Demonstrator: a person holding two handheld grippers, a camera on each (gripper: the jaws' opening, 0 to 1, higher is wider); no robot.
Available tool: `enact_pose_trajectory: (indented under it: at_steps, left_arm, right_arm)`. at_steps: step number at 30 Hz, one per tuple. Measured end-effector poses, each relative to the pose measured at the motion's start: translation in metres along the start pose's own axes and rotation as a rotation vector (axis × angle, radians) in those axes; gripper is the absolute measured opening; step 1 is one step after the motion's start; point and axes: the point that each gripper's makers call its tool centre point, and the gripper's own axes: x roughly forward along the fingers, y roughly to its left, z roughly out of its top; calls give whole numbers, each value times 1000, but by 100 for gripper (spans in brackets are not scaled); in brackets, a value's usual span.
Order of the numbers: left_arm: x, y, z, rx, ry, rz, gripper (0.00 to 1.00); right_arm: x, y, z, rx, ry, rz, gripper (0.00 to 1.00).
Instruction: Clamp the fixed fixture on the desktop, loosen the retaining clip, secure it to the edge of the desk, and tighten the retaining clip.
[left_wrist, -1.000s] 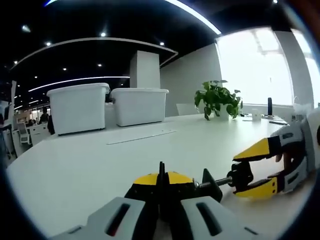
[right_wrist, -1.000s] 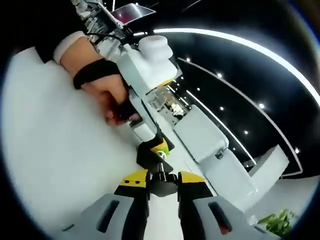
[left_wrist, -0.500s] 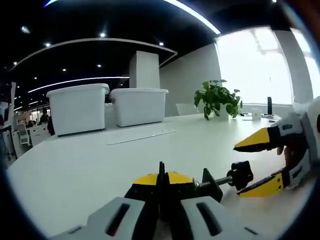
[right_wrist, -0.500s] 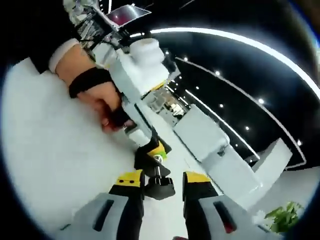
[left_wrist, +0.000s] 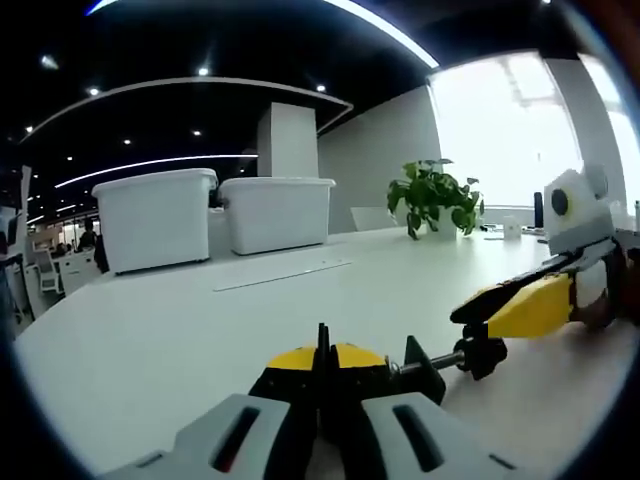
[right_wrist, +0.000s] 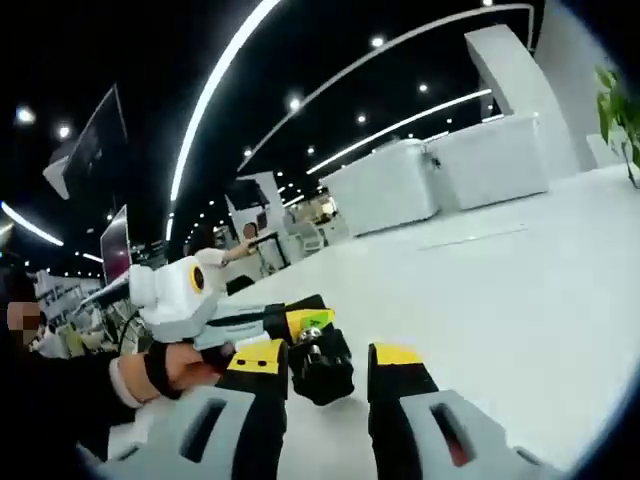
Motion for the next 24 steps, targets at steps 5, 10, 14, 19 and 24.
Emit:
enact_pose_trajectory:
  at_steps: [5,10,14,19,24]
  left_arm:
    - [1,1,0,0,0,-1,4]
    - [1,0,0,3,1,-1,4]
    - [1,0,0,5,1,-1,4]
    - [2,1,-1,6,1,1,4]
    - [2,2,-1,5,2,4,4]
  right_arm:
    - [1,1,-5,171,18,23,20]
    - [4,2,-6,175,28,18,18]
    - [5,7,-2,-88,8,-9,18]
    - [3,25,-1,-586,-31,-51,18]
    - [0,32,-5,-775,-35,-71,18]
